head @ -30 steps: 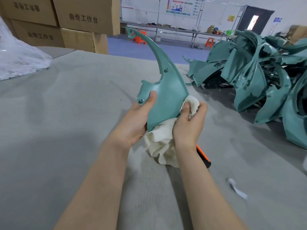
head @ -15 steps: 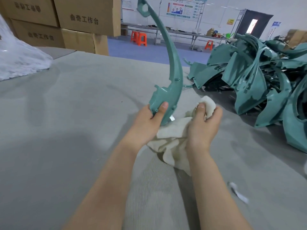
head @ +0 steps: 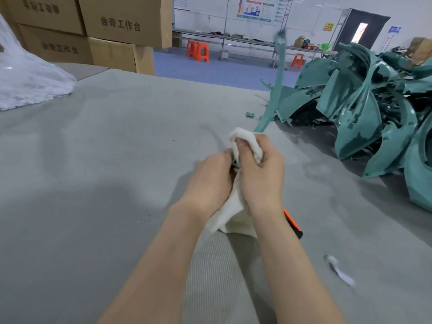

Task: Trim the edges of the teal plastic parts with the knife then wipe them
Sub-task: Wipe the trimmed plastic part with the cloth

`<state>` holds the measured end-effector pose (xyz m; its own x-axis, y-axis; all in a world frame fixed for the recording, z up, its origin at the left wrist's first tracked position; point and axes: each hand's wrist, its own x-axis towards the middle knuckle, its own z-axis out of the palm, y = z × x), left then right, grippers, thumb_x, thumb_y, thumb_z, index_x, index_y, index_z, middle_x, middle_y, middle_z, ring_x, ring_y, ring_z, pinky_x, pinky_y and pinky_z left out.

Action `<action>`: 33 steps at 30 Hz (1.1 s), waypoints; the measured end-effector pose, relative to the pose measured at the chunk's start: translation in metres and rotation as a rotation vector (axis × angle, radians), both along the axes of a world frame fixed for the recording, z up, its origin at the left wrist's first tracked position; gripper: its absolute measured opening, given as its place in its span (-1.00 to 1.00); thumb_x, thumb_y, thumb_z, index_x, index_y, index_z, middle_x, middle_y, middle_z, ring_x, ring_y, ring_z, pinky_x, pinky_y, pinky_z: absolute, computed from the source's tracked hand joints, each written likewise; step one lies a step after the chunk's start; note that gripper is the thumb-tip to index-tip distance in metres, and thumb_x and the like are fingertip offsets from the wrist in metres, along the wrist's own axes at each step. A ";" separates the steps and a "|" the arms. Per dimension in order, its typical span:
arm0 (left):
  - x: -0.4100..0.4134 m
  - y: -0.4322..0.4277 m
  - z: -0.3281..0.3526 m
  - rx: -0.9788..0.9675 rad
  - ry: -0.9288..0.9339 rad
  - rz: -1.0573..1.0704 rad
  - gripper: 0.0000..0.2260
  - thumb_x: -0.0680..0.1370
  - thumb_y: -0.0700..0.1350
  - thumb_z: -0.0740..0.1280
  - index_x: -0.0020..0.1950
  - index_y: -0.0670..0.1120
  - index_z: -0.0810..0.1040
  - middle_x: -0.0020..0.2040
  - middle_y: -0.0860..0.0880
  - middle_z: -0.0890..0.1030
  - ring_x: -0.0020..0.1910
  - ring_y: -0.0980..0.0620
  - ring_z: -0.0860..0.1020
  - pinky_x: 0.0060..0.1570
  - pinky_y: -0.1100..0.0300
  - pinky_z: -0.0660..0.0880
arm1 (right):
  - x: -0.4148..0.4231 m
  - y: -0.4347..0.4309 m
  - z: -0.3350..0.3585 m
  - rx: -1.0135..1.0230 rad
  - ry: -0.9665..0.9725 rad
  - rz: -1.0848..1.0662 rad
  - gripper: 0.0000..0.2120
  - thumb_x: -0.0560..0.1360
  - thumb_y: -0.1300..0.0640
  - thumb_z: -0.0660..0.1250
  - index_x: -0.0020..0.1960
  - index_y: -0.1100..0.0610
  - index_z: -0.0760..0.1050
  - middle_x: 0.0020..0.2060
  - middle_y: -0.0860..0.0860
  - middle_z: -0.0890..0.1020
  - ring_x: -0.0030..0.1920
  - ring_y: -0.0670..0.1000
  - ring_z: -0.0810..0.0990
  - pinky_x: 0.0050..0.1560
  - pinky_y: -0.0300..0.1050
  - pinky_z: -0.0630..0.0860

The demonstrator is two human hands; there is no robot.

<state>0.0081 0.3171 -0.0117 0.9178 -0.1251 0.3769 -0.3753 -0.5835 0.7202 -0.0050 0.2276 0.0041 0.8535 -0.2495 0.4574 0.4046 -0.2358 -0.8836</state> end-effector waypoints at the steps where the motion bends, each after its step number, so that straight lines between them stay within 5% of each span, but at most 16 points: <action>1: -0.003 -0.002 0.002 0.081 -0.027 -0.013 -0.76 0.55 -0.13 0.13 -0.32 0.06 0.32 -0.42 0.11 0.43 -0.39 0.06 0.45 -0.44 0.23 0.30 | 0.002 -0.002 0.000 -0.003 -0.001 -0.045 -0.84 0.57 0.14 0.30 -0.16 -0.07 0.52 -0.24 -0.08 0.57 -0.17 -0.09 0.50 -0.15 -0.25 0.40; 5: -0.004 -0.005 0.005 0.151 -0.003 -0.021 -0.71 0.58 -0.21 0.12 -0.33 0.03 0.23 -0.35 0.04 0.42 -0.33 -0.06 0.37 -0.33 0.10 0.27 | 0.008 -0.007 -0.006 -0.065 -0.077 -0.194 -0.92 0.57 0.16 0.29 -0.07 0.04 0.53 -0.15 0.08 0.56 -0.15 -0.08 0.47 -0.15 -0.38 0.34; 10: -0.005 -0.007 0.007 0.175 -0.003 -0.038 -0.78 0.58 -0.21 0.15 -0.26 -0.04 0.30 -0.23 -0.09 0.52 -0.22 -0.17 0.49 -0.27 0.08 0.32 | 0.014 -0.011 -0.011 -0.095 -0.140 -0.288 -0.88 0.57 0.17 0.28 0.04 0.10 0.58 -0.13 0.06 0.57 -0.15 -0.23 0.46 -0.10 -0.44 0.34; 13: -0.005 -0.007 0.007 0.155 -0.011 0.007 -0.69 0.63 -0.04 0.16 -0.32 0.01 0.26 -0.36 0.04 0.43 -0.37 -0.03 0.39 -0.38 0.11 0.21 | 0.020 -0.029 -0.011 0.058 -0.050 -0.353 -0.87 0.57 0.17 0.28 0.08 0.06 0.55 -0.15 -0.10 0.57 -0.18 -0.24 0.50 -0.13 -0.33 0.39; 16: -0.001 -0.004 0.006 0.141 -0.005 0.031 -0.64 0.64 0.01 0.16 -0.35 0.06 0.20 -0.42 0.08 0.34 -0.43 0.06 0.34 -0.44 0.17 0.17 | 0.017 -0.041 -0.006 0.164 -0.106 -0.351 -0.79 0.54 0.17 0.34 0.07 -0.11 0.45 -0.14 -0.20 0.58 -0.20 -0.32 0.55 -0.20 -0.45 0.42; 19: 0.001 -0.002 0.005 0.161 -0.018 0.010 -0.63 0.64 0.01 0.16 -0.36 0.06 0.19 -0.42 0.09 0.33 -0.38 -0.07 0.35 -0.36 0.09 0.20 | 0.016 -0.038 -0.007 -0.021 -0.170 -0.289 -0.74 0.53 0.20 0.33 0.11 -0.12 0.49 0.00 -0.08 0.57 -0.03 -0.28 0.53 -0.05 -0.41 0.43; 23: 0.003 0.005 0.003 0.247 -0.025 0.007 -0.65 0.64 0.00 0.15 -0.34 0.10 0.20 -0.40 0.13 0.32 -0.31 -0.07 0.38 -0.31 0.11 0.24 | 0.024 -0.031 -0.017 -0.297 -0.035 -0.126 -0.78 0.56 0.29 0.24 0.11 0.14 0.61 -0.10 -0.03 0.49 -0.14 -0.42 0.44 -0.16 -0.56 0.30; 27: 0.003 0.011 0.006 0.352 -0.036 -0.031 -0.66 0.65 0.00 0.13 -0.33 0.09 0.19 -0.39 0.12 0.34 -0.34 -0.02 0.37 -0.40 0.15 0.17 | 0.027 -0.031 -0.026 -0.388 -0.028 -0.262 -0.76 0.55 0.25 0.24 0.14 0.08 0.60 -0.10 -0.03 0.42 -0.21 -0.16 0.40 -0.16 -0.37 0.32; 33: 0.000 0.014 0.013 0.406 -0.001 -0.055 -0.65 0.65 0.03 0.10 -0.33 0.05 0.18 -0.38 0.10 0.34 -0.33 -0.03 0.37 -0.33 0.11 0.22 | 0.028 -0.026 -0.030 -0.443 -0.083 -0.397 -0.76 0.54 0.21 0.24 0.16 0.07 0.57 -0.08 -0.02 0.38 -0.20 -0.03 0.40 -0.18 -0.12 0.41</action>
<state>0.0080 0.3309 0.0017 0.9054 -0.3125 0.2873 -0.4140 -0.7996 0.4350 0.0226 0.2011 -0.0260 0.6910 -0.3125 0.6518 0.2735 -0.7216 -0.6360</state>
